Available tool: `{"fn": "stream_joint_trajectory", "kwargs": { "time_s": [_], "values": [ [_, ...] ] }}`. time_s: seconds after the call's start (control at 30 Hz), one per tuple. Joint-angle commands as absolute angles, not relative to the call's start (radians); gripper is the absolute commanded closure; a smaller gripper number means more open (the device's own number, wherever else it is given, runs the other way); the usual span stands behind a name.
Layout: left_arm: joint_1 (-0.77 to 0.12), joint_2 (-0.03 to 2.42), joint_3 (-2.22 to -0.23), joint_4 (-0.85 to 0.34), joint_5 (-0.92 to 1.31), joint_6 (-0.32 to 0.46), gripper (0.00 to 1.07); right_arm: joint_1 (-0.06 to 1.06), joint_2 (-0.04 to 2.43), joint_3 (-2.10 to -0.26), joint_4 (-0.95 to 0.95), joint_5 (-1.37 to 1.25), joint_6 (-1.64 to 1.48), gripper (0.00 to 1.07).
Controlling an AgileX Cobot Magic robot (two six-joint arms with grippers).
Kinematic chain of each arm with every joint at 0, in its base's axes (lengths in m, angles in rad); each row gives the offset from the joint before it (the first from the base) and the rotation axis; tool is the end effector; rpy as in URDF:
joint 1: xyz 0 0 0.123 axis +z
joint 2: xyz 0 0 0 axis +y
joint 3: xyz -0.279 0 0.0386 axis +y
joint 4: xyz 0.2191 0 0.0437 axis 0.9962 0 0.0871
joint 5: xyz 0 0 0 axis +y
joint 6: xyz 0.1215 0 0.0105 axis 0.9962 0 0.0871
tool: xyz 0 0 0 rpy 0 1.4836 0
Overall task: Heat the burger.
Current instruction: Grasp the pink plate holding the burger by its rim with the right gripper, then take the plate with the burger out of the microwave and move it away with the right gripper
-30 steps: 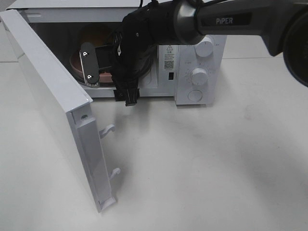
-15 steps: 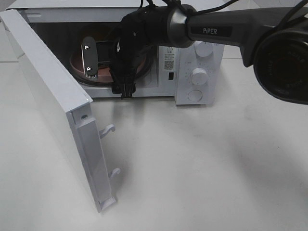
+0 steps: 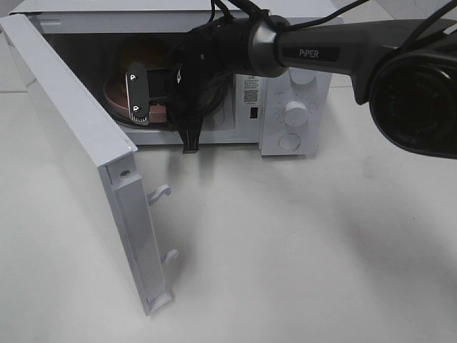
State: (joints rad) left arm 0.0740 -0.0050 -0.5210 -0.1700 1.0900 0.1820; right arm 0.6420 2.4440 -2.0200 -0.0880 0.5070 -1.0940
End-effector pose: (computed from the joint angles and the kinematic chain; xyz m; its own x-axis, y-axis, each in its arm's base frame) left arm -0.0029 -0.0186 0.2532 -0.4438 0.0688 -0.8935 0.1063 0.9940 0.0238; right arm 0.4335 0.3176 0.1313 0.2975 -0.9266 -0.2299 -0.7744 -0.0934 -0.6257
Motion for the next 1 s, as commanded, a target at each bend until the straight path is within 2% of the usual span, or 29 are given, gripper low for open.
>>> {"fn": "stream_joint_trajectory", "kwargs": {
  "time_s": [0.03, 0.77, 1.0],
  "values": [
    [0.077, -0.024, -0.519, -0.176, 1.075, 0.176, 0.09, 0.64, 2.447, -2.03, -0.089, 0.476, -1.115, 1.07],
    [0.077, -0.024, -0.519, -0.176, 1.075, 0.176, 0.09, 0.652, 2.431, -2.028, -0.062, 0.548, -1.254, 1.07],
    [0.077, -0.024, -0.519, -0.176, 1.075, 0.176, 0.09, 0.653, 2.356, -1.939, -0.036, 0.486, -1.33, 1.07]
  ]
}}
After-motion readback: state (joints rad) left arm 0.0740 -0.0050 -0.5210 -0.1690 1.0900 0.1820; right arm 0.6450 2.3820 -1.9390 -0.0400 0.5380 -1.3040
